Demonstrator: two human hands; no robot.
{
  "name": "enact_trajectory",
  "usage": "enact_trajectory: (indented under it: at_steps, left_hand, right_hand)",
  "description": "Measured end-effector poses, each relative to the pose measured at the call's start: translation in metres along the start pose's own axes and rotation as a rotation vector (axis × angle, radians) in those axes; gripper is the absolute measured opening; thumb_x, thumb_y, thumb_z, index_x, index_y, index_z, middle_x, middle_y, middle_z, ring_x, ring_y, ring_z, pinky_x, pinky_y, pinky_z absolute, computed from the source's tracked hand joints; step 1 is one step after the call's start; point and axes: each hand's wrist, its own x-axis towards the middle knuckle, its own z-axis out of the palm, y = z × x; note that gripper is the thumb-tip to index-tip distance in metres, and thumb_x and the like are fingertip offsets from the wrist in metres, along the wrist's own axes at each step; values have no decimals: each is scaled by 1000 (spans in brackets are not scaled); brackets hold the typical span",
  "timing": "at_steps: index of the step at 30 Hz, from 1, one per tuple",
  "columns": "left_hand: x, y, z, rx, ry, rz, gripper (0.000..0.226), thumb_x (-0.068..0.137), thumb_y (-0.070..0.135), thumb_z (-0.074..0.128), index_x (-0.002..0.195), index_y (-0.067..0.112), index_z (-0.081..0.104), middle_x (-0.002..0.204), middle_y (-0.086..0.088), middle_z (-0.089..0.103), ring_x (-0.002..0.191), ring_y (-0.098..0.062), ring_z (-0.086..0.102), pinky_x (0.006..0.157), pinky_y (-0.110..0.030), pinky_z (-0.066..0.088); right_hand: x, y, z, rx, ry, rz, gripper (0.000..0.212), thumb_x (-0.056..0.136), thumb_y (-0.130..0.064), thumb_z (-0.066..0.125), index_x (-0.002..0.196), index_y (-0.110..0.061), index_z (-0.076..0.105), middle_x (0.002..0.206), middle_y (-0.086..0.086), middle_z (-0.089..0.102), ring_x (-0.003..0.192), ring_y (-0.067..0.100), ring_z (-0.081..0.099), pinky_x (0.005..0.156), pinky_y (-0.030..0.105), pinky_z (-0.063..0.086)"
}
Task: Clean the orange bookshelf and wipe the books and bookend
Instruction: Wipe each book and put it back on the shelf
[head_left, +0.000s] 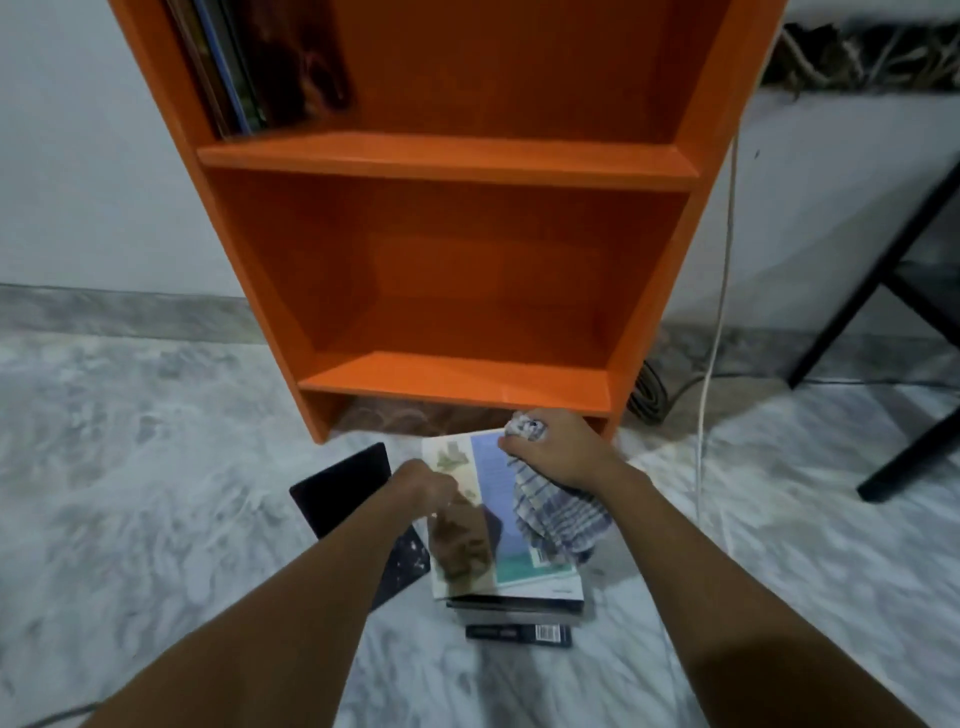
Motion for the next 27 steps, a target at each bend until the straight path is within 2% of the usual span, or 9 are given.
enact_trajectory:
  at_steps: [2,4,6,9,12,15,17,21,27]
  left_hand:
    - [3,-25,25,-116,7,-127,29,96,13,56,72,16,42,74,2,42,65,-12,45,82,-31,46]
    - [6,-40,44,-287,-2,-196,6,95,10,58,94,12,53,76,0,47,73,-17,53,84,-35,51]
    - [7,-45,54,-418,26,-258,21,96,13,59,113,9,48,87,-10,54,83,-25,56,73,-37,49]
    - [15,-50,61,-570,118,-283,36,92,19,64,121,4,50,107,-17,58,95,-31,61,74,-37,49]
    - [20,-53,63,-636,166,-246,17,93,24,61,101,10,57,94,-12,59,86,-26,58,71,-33,42]
    - [23,-48,63,-656,170,-180,16,97,21,58,92,9,67,88,-11,67,85,-29,65,71,-37,50]
    - [24,-44,62,-628,147,-149,22,98,24,57,93,8,71,82,-14,70,77,-31,66,71,-43,57]
    - [22,-51,54,-514,67,-70,22,103,15,49,100,9,70,76,-10,67,65,-23,60,60,-30,51]
    - [22,-61,47,-562,7,-48,16,99,18,59,110,9,66,101,-14,70,82,-31,68,78,-46,58]
  right_hand:
    - [8,23,24,21,-1,60,39,93,-49,63,111,-15,61,96,6,63,80,19,59,77,43,51]
    - [8,41,47,39,41,96,52,91,-51,64,131,-22,49,120,1,58,100,22,59,86,41,49]
    - [3,57,66,55,62,86,60,91,-46,66,140,-23,38,132,4,48,108,23,54,88,39,47]
    - [-13,88,90,-167,132,-27,62,90,-42,65,141,-23,35,139,3,37,126,25,40,99,39,39]
    - [-25,109,108,-454,272,-89,50,93,-44,54,138,-25,45,141,0,44,127,24,43,99,40,34]
    - [-31,110,125,-575,433,-140,55,90,-54,46,135,-24,54,132,0,57,114,25,55,89,45,44]
    - [-31,104,142,-582,423,-238,57,90,-59,43,137,-29,52,125,-1,60,108,23,55,83,42,46]
    - [-15,93,157,-540,379,-322,40,95,-47,43,126,-26,59,109,3,60,93,26,60,76,37,50]
    - [19,115,97,-310,478,140,33,102,-26,44,134,-22,51,125,8,51,99,24,59,87,39,53]
